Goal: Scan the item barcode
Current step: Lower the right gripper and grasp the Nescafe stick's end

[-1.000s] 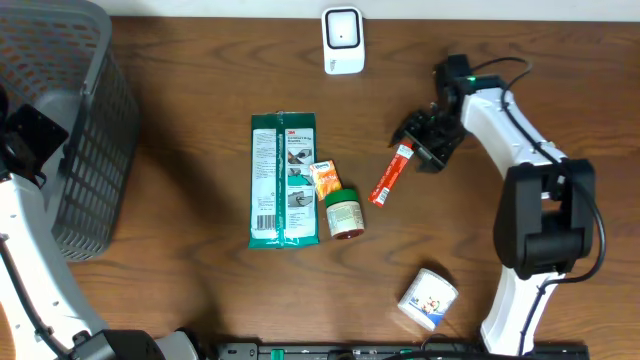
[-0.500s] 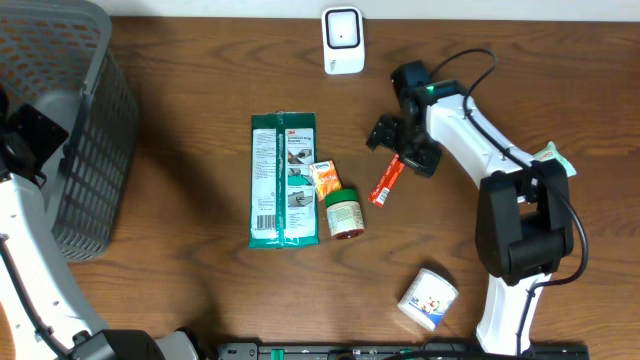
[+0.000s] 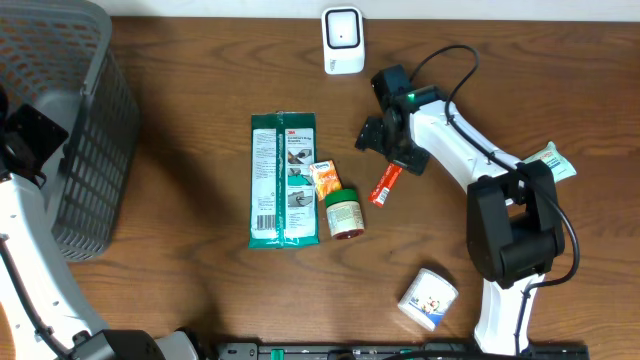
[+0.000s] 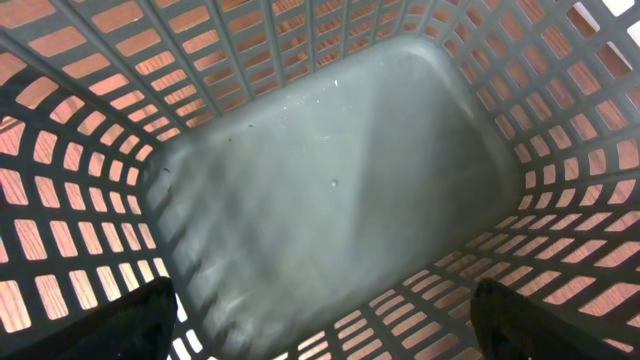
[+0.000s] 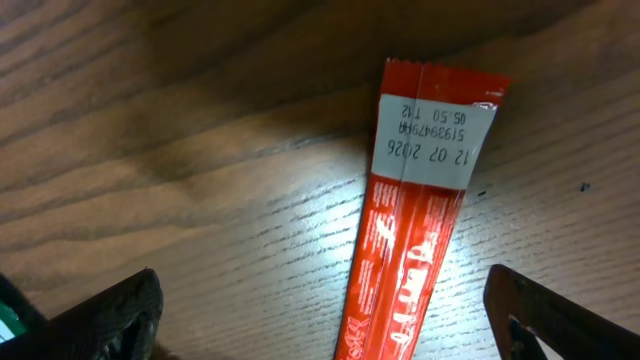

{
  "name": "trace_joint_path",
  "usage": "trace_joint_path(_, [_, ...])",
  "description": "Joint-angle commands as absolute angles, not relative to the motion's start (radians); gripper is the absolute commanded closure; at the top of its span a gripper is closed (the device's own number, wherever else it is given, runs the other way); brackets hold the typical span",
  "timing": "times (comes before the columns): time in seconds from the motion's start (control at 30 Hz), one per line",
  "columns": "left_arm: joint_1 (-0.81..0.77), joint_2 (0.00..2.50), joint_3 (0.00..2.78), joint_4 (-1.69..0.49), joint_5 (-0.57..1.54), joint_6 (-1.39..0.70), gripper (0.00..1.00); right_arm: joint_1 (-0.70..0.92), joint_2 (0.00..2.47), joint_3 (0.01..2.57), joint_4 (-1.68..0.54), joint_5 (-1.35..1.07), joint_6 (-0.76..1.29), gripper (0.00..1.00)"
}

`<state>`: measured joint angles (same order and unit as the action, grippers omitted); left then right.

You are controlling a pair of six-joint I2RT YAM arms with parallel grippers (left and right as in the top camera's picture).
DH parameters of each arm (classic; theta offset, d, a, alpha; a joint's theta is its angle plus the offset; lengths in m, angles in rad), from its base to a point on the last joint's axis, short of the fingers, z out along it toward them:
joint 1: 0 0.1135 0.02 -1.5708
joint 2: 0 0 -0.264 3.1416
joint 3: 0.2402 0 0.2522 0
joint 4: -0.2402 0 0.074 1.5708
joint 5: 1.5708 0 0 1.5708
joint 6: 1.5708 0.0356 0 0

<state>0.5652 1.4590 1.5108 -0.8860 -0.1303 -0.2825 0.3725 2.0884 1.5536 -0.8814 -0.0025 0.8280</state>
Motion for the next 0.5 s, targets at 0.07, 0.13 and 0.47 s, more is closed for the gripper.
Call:
trace_joint_path(0.07, [0.568,1.466,1.524,-0.887,-0.136,-0.270,0.06,0.374,2.135,1.542,-0.878,0.021,0.841,0.01])
trace_joint_path(0.13, [0.568,1.466,1.524,-0.886,-0.136,-0.270,0.06,0.374,2.140,1.542,-0.878,0.021,0.841,0.02])
trace_joint_path(0.47, [0.568,1.466,1.524,-0.886,-0.136,-0.270,0.07,0.371,2.140,1.542,-0.871,0.022,0.846,0.01])
